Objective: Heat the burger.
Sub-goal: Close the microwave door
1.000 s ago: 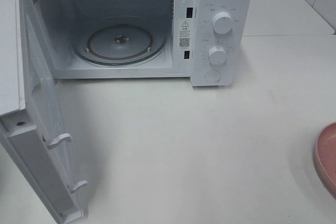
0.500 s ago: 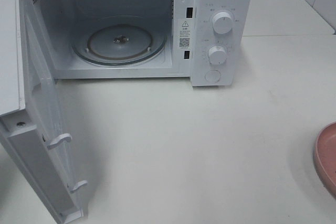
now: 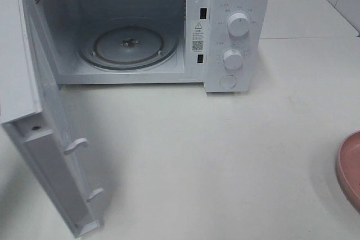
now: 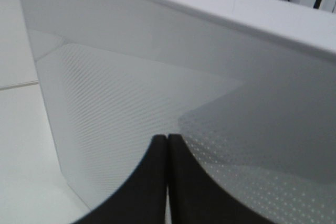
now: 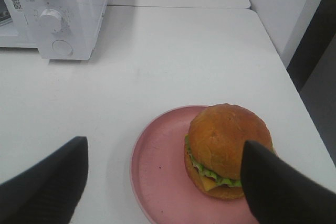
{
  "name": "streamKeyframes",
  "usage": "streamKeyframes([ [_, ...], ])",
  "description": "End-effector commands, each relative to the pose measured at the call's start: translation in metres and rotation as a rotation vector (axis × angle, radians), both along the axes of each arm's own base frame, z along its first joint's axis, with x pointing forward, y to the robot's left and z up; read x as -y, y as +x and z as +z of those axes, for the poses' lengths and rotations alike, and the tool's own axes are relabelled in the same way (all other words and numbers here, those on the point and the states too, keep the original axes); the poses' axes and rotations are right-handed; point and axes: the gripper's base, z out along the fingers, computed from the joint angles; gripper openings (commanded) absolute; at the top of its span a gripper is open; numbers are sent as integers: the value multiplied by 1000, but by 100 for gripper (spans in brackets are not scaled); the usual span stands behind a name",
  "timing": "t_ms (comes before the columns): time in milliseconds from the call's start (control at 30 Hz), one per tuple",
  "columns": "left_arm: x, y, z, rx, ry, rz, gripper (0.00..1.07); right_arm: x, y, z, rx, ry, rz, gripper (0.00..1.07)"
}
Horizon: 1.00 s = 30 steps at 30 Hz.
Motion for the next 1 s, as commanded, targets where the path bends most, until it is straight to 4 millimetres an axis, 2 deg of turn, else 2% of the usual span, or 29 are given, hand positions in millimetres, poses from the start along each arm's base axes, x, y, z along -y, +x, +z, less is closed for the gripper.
streamKeyframes([
  [33, 14, 12, 3, 21, -36, -7, 0, 0, -3, 0, 34, -5, 0, 74],
  [333, 35, 25, -4, -16, -85, -5, 0, 0, -3, 0, 34, -5, 0, 74],
  [400, 48, 30, -6, -8, -71, -34, 0, 0, -3, 0, 34, -5, 0, 74],
  [500, 56, 34, -6, 0, -68, -42, 0, 0, -3, 0, 34, -5, 0, 74],
  [533, 65, 38, -6, 3, -73, -40, 0, 0, -3, 0, 34, -5, 0, 74],
  [567, 65, 38, -6, 3, -73, -40, 0, 0, -3, 0, 34, -5, 0, 74],
  [633, 79, 43, -7, -1, -84, -36, 0, 0, -3, 0, 34, -5, 0, 74],
  [667, 79, 43, -7, -1, -84, -36, 0, 0, -3, 0, 34, -5, 0, 74],
  [733, 93, 46, -7, 8, -84, -32, 0, 0, -3, 0, 34, -5, 0, 74],
  [767, 93, 46, -7, 8, -84, -32, 0, 0, -3, 0, 34, -5, 0, 74],
  [833, 111, 55, -7, 25, -85, -12, 0, 0, -3, 0, 34, -5, 0, 74],
  [933, 116, 57, -7, 27, -90, -7, 0, 0, -3, 0, 34, -5, 0, 74],
  [1000, 132, 69, -7, 19, -112, -4, 0, 0, -3, 0, 34, -5, 0, 74],
])
